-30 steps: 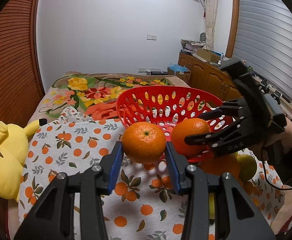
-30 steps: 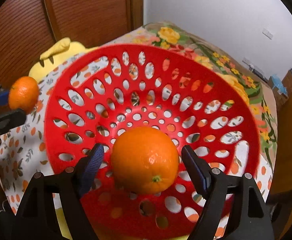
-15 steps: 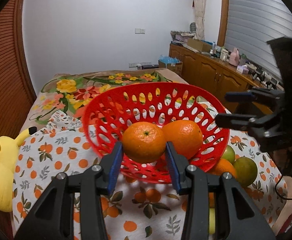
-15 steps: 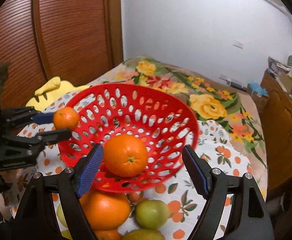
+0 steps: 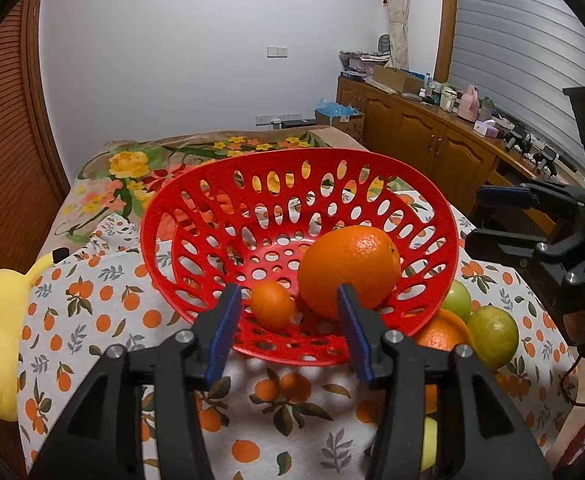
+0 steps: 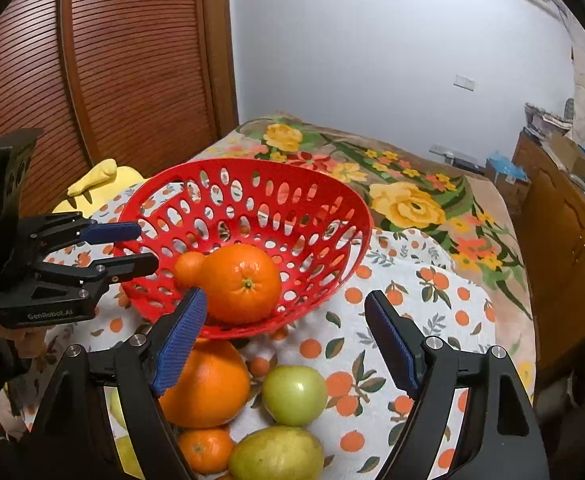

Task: Organize fruits
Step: 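Move both tools back to the fruit pile, right tool over a mandarin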

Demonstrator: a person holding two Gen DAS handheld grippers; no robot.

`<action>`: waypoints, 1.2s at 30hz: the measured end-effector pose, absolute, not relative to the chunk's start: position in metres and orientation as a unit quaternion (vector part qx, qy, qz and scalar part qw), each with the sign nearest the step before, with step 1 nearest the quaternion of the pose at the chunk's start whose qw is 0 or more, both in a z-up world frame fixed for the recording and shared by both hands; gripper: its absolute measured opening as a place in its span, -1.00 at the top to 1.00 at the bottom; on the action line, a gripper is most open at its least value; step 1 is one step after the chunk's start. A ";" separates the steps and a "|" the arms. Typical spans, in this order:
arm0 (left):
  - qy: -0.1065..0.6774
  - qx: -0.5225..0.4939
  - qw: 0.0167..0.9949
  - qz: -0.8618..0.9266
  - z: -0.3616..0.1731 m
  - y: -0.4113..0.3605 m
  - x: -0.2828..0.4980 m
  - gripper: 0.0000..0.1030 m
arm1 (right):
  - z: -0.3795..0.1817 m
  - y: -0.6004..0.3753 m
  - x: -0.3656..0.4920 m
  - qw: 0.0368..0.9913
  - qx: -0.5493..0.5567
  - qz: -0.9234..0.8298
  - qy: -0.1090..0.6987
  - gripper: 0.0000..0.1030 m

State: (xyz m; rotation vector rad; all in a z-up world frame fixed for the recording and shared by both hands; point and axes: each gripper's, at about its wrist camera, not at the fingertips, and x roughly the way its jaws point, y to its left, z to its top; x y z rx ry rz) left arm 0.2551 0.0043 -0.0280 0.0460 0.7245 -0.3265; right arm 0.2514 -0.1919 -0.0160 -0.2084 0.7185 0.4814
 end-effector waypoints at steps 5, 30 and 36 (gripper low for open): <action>0.344 0.016 0.925 -0.163 -0.026 0.005 0.239 -0.09 | -0.017 -0.201 0.238 0.907 -0.088 0.228 0.342 -0.62; 0.297 -0.008 0.938 -0.178 -0.002 -0.002 0.134 -0.56 | -0.019 -0.243 0.139 0.932 -0.023 0.202 0.299 -0.78; 0.310 -0.005 0.935 -0.173 -0.013 -0.005 0.114 -0.56 | -0.044 -0.243 0.117 0.924 -0.016 0.206 0.321 -0.77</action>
